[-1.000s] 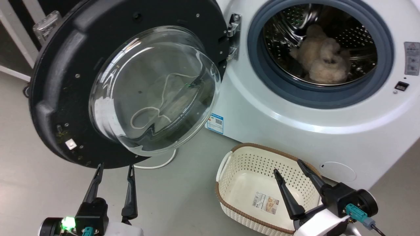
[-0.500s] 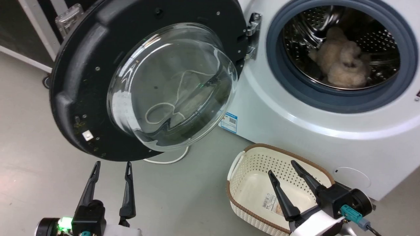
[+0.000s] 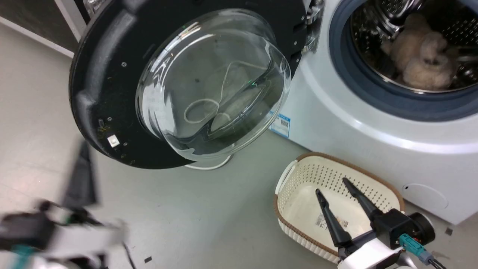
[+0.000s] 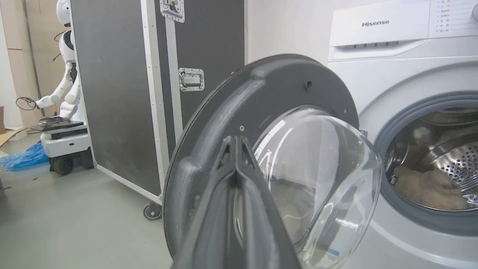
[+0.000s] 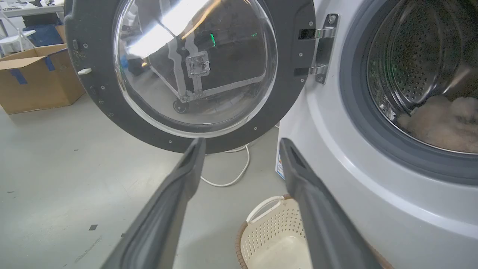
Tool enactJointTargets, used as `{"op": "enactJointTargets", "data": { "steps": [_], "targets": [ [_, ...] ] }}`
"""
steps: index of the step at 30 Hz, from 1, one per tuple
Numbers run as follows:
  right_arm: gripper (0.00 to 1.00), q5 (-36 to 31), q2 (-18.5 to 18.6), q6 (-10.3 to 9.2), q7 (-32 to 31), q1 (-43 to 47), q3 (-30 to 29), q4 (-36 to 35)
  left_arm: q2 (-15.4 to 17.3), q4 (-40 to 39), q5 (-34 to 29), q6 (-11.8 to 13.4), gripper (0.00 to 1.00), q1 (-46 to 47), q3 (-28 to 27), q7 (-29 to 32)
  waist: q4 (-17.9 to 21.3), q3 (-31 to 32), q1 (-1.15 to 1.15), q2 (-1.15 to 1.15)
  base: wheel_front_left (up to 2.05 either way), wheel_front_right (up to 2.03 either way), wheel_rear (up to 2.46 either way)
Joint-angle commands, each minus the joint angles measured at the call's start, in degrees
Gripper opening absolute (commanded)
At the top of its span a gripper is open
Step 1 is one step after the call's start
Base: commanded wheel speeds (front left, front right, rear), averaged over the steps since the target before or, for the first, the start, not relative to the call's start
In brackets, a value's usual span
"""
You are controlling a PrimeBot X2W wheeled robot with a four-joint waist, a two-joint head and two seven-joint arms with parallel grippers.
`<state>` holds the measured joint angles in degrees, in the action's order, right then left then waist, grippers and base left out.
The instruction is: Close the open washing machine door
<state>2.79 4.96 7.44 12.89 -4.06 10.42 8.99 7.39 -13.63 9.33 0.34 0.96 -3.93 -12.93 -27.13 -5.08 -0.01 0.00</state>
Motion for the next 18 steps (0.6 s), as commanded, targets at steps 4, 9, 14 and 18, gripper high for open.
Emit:
{"op": "enactJointTargets", "data": {
  "steps": [4,9,14,18],
  "targets": [
    [1.0,-0.8,1.1,0.04,0.9,-0.6,-0.3,-1.0,2.8,2.5,9.3,-2.7,0.0,8.1,-8.1,-0.6,1.6,-3.8,0.01,0.0,0.0,0.0,0.0],
    [1.0,-0.5,2.0,0.04,1.5,-2.4,0.2,-1.3,8.4,10.9,24.4,-2.7,0.0,20.2,-18.0,7.4,4.1,-7.4,0.01,0.0,0.0,0.0,0.0],
    [1.0,0.0,2.1,0.05,2.1,-4.0,0.8,-0.9,14.4,23.3,38.4,0.2,0.0,31.4,-25.7,19.3,6.2,-9.9,0.01,0.0,0.0,0.0,0.0],
    [1.0,0.2,2.3,0.05,2.1,-4.5,1.3,-0.8,16.4,32.7,46.1,3.7,0.0,36.8,-29.0,28.1,8.0,-10.7,0.01,0.0,0.0,0.0,0.0]
  ]
}}
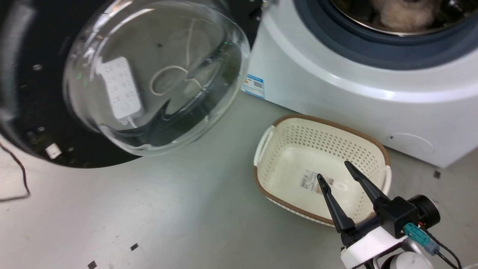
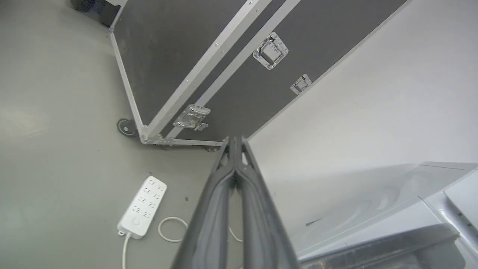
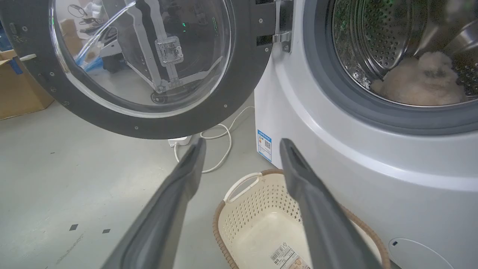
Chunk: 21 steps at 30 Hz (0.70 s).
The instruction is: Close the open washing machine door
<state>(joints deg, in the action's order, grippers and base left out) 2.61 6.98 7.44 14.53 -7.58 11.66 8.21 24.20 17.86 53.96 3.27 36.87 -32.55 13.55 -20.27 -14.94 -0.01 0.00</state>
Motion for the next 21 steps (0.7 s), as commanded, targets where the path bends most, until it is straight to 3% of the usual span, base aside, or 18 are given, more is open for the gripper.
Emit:
{"op": "enactJointTargets", "data": {
  "steps": [1,4,5,8,16,21],
  "targets": [
    [1.0,0.5,0.4,0.05,0.5,-1.1,0.0,0.0,-0.3,2.9,3.6,1.6,0.0,1.9,-1.1,4.2,1.5,-0.9,0.01,0.0,0.0,0.0,0.0],
    [1.0,0.5,0.6,0.05,0.5,-1.4,-0.1,0.0,0.5,5.4,5.9,2.9,0.0,2.9,-1.8,7.7,2.2,-1.2,0.01,0.0,0.0,0.0,0.0],
    [1.0,0.6,0.7,0.05,0.5,-1.6,-0.2,0.0,0.5,7.2,8.5,3.6,0.0,3.5,-2.3,11.6,2.7,-1.3,0.01,0.0,0.0,0.0,0.0],
    [1.0,0.7,0.7,0.05,0.5,-1.7,-0.3,0.2,0.7,8.1,10.3,3.4,0.0,3.2,-2.1,15.3,3.1,-1.1,0.01,0.0,0.0,0.0,0.0],
    [1.0,0.9,-0.1,0.05,0.5,-0.7,-0.4,1.1,-0.8,7.5,15.6,1.7,0.0,-1.1,-2.8,24.2,3.6,1.8,0.01,0.0,0.0,0.0,0.0],
    [1.0,0.8,-0.8,0.05,0.5,-0.3,-1.3,1.5,-3.7,3.9,20.2,0.0,0.0,-4.7,-2.0,31.7,3.4,4.3,0.01,0.0,0.0,0.0,0.0]
  ]
}}
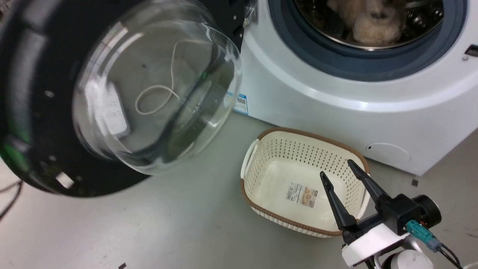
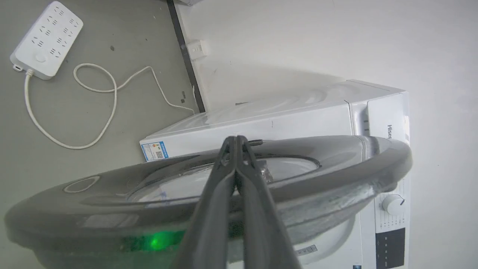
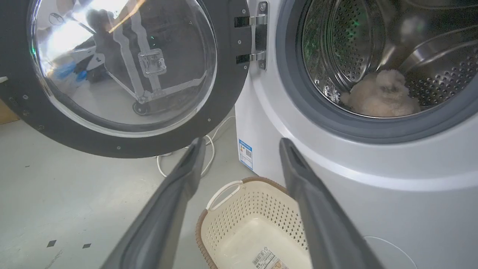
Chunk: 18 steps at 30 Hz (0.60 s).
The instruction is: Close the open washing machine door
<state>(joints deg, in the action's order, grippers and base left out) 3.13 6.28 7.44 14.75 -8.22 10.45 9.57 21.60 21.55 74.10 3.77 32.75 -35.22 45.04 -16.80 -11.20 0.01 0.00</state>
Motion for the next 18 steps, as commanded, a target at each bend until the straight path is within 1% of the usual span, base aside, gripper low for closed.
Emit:
{"op": "enactJointTargets", "data": {
  "steps": [1,4,11,14,18],
  "targets": [
    [1.0,0.3,-0.2,0.05,0.2,0.5,-0.3,0.1,-1.7,-0.7,0.6,-0.6,0.0,-1.5,0.9,1.5,0.0,1.0,-0.01,0.0,0.0,0.0,0.0],
    [1.0,0.2,-0.6,0.05,0.2,0.8,-1.0,0.2,-4.0,-4.1,2.3,-0.6,0.0,-4.4,2.0,5.0,0.2,2.6,-0.01,0.0,0.0,0.0,0.0],
    [1.0,-0.3,-1.8,0.05,0.2,2.5,-3.0,0.6,-10.5,-14.0,6.4,1.7,0.0,-13.1,5.8,14.6,1.6,6.4,-0.01,0.0,0.0,0.0,0.0],
    [1.0,-0.5,-2.2,0.05,0.2,3.1,-3.5,0.7,-13.9,-19.8,7.2,3.1,0.0,-17.4,7.9,16.9,2.8,7.3,-0.01,0.0,0.0,0.0,0.0],
    [1.0,-0.8,-2.5,0.05,0.2,3.4,-3.8,0.8,-17.2,-26.2,8.2,4.2,0.0,-22.7,11.6,18.6,5.1,7.6,-0.01,0.0,0.0,0.0,0.0]
  ]
}}
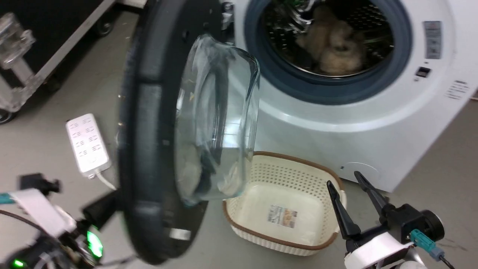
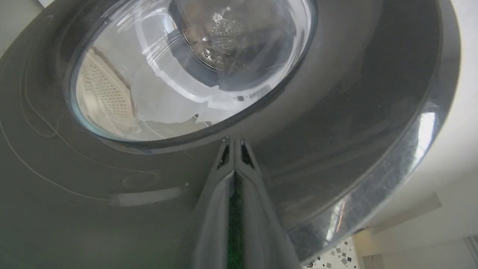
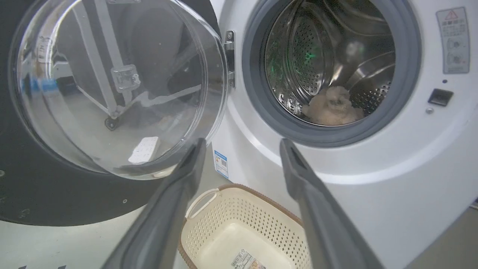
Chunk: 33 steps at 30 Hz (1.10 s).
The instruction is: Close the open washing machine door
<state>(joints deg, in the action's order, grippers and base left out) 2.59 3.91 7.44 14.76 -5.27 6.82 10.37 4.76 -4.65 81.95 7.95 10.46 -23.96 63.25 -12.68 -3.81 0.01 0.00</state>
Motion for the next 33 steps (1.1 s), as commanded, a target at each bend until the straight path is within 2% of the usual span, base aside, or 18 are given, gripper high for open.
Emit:
{"op": "enactJointTargets", "data": {
  "steps": [1,6,9,11,12,17,25,29,33],
  "targets": [
    [1.0,-0.3,-0.2,0.05,0.2,0.5,-0.1,0.1,-0.9,-1.4,0.8,0.3,0.0,-1.7,1.6,0.4,1.8,0.2,-0.01,0.0,0.0,0.0,0.0],
    [1.0,-0.8,0.0,0.05,0.2,0.1,-1.0,0.0,-1.8,-5.7,3.8,0.9,0.0,-6.9,9.1,-1.3,6.0,-1.0,-0.01,0.0,0.0,0.0,0.0],
    [1.0,-1.1,0.2,0.05,0.2,-0.5,-1.7,-0.1,-1.9,-6.1,9.0,1.2,0.0,-8.3,14.7,-5.4,9.2,-2.4,-0.01,0.0,0.0,0.0,0.0],
    [1.0,-1.2,0.3,0.05,0.2,-1.0,-2.0,-0.3,-1.9,-6.0,11.0,0.6,0.0,-8.6,18.2,-8.5,11.8,-3.5,-0.01,0.0,0.0,0.0,0.0],
    [1.0,-1.3,0.3,0.05,0.2,-1.6,-2.5,-0.5,-1.9,-5.4,12.2,-0.5,0.0,-8.2,21.2,-11.4,14.5,-4.8,-0.01,0.0,0.0,0.0,0.0],
    [1.0,-1.5,0.3,0.05,0.2,-2.3,-4.5,-0.8,-1.9,-2.2,14.5,-2.7,0.0,-4.9,27.0,-18.5,21.2,-7.9,-0.01,0.0,0.0,0.0,0.0],
    [1.0,-0.5,-0.5,0.05,0.2,-2.8,-6.0,-0.6,-1.9,6.0,15.4,-6.2,0.0,4.5,30.9,-29.1,31.4,-12.1,-0.01,0.0,0.0,0.0,0.0],
    [1.0,0.3,-0.8,0.05,0.2,-3.2,-5.9,-0.4,-1.9,10.7,17.6,-7.5,0.0,11.5,31.4,-34.7,35.3,-13.9,-0.01,0.0,0.0,0.0,0.0],
    [1.0,1.3,-1.0,0.05,0.2,-3.8,-4.8,-0.1,-1.9,16.7,17.0,-8.2,0.0,19.2,30.9,-40.2,38.5,-15.1,-0.01,0.0,0.0,0.0,0.0]
  ]
}}
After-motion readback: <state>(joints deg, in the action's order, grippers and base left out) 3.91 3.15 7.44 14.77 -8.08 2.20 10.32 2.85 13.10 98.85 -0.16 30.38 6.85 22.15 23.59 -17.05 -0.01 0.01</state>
